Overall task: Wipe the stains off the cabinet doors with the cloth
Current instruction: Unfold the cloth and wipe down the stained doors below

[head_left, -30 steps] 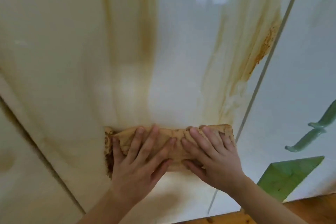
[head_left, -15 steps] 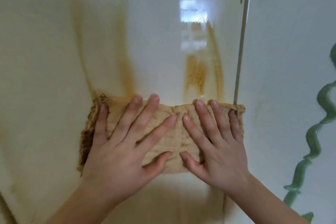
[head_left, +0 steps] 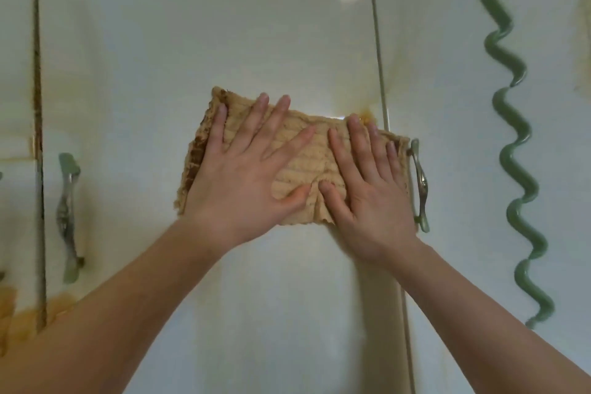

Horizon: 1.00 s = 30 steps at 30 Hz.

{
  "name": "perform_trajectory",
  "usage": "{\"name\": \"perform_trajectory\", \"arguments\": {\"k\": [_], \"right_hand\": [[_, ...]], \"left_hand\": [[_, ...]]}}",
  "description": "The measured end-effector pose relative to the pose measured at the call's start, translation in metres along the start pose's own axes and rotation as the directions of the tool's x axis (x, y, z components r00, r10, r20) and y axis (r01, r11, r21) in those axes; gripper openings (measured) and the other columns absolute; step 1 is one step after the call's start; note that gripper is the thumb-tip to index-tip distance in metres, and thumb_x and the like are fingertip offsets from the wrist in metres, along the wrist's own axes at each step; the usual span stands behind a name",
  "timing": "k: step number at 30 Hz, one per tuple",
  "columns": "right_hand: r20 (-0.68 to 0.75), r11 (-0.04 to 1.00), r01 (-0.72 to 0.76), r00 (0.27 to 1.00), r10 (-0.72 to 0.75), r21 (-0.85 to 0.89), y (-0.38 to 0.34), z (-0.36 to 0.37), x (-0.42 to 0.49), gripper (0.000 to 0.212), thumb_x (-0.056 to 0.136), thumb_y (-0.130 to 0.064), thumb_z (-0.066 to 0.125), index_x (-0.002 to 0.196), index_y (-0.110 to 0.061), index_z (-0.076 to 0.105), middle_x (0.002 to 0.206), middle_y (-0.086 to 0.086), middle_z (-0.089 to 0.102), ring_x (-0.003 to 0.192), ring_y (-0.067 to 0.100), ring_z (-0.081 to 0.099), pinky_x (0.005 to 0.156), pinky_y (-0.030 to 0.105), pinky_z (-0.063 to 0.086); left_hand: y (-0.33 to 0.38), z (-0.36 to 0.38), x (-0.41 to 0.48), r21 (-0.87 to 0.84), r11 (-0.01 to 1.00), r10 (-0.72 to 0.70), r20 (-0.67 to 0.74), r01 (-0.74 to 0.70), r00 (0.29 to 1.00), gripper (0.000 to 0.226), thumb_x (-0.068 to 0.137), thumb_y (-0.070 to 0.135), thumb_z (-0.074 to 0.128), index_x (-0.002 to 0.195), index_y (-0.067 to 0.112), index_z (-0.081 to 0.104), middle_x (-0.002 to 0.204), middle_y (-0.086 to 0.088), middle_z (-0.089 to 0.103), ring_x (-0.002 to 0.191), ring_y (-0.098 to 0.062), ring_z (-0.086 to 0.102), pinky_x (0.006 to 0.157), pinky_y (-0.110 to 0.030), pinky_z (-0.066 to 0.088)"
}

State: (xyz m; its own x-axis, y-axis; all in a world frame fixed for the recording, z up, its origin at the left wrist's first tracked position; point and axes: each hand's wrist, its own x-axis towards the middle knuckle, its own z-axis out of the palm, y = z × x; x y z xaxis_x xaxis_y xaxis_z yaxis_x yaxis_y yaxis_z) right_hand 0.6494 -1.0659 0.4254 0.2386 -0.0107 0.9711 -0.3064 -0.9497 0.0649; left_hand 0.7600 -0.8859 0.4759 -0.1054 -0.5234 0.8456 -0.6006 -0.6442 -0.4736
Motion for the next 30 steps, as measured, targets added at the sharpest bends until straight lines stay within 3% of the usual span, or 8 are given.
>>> {"name": "perform_trajectory", "arguments": {"k": [6,14,18,26,30], "right_hand": [[-0.023,1.000,-0.001,1.000,0.001,-0.004,0.011,-0.025,0.102,0.071,0.097,-0.065,0.025,0.162,-0.044,0.008,0.172,-0.015,-0.006,0.158,0.019,-0.015,0.127,0.053,-0.006],[-0.007,0.973,0.220,0.975,-0.221,-0.072,-0.017,-0.030,0.147,0.069,0.099,-0.061,0.029,0.163,-0.042,0.009,0.172,-0.013,-0.002,0.159,0.027,-0.011,0.125,0.058,-0.005],[0.004,0.938,0.327,0.944,-0.329,-0.111,-0.037,-0.017,0.104,0.068,0.101,-0.060,0.030,0.163,-0.037,0.014,0.173,-0.006,0.004,0.159,0.030,-0.004,0.126,0.058,0.000],[0.098,0.904,0.416,0.908,-0.408,-0.098,-0.048,0.016,-0.072,0.068,0.102,-0.057,0.034,0.162,-0.027,0.025,0.170,0.009,0.018,0.157,0.041,0.009,0.124,0.061,0.008],[0.127,0.907,0.417,0.904,-0.407,-0.056,-0.053,0.040,-0.169,0.066,0.102,-0.053,0.039,0.161,-0.025,0.026,0.167,0.006,0.015,0.155,0.036,0.008,0.125,0.058,0.007]], "left_hand": [[-0.048,-0.027,0.077,-0.018,1.000,-0.018,-0.003,0.018,1.000,0.075,0.091,0.077,0.012,0.158,0.049,-0.006,0.170,0.005,-0.018,0.155,-0.017,-0.022,0.123,-0.059,-0.010],[-0.081,-0.032,0.060,-0.068,0.977,-0.205,-0.063,0.200,0.977,0.075,0.092,0.079,0.013,0.159,0.047,-0.002,0.171,0.004,-0.013,0.156,-0.018,-0.017,0.122,-0.061,-0.010],[-0.058,-0.018,-0.002,-0.077,0.958,-0.281,-0.068,0.276,0.957,0.077,0.093,0.074,0.018,0.161,0.041,0.005,0.171,-0.003,-0.007,0.158,-0.024,-0.010,0.122,-0.065,-0.004],[0.037,0.022,-0.162,-0.079,0.978,-0.187,0.052,0.191,0.981,0.075,0.099,0.063,0.036,0.162,0.029,0.013,0.169,-0.010,-0.002,0.157,-0.035,-0.001,0.120,-0.068,-0.001],[0.079,0.045,-0.241,-0.060,0.988,-0.132,0.114,0.139,0.985,0.075,0.100,0.060,0.038,0.162,0.025,0.015,0.167,-0.009,-0.003,0.156,-0.036,0.001,0.119,-0.068,-0.003]]}}
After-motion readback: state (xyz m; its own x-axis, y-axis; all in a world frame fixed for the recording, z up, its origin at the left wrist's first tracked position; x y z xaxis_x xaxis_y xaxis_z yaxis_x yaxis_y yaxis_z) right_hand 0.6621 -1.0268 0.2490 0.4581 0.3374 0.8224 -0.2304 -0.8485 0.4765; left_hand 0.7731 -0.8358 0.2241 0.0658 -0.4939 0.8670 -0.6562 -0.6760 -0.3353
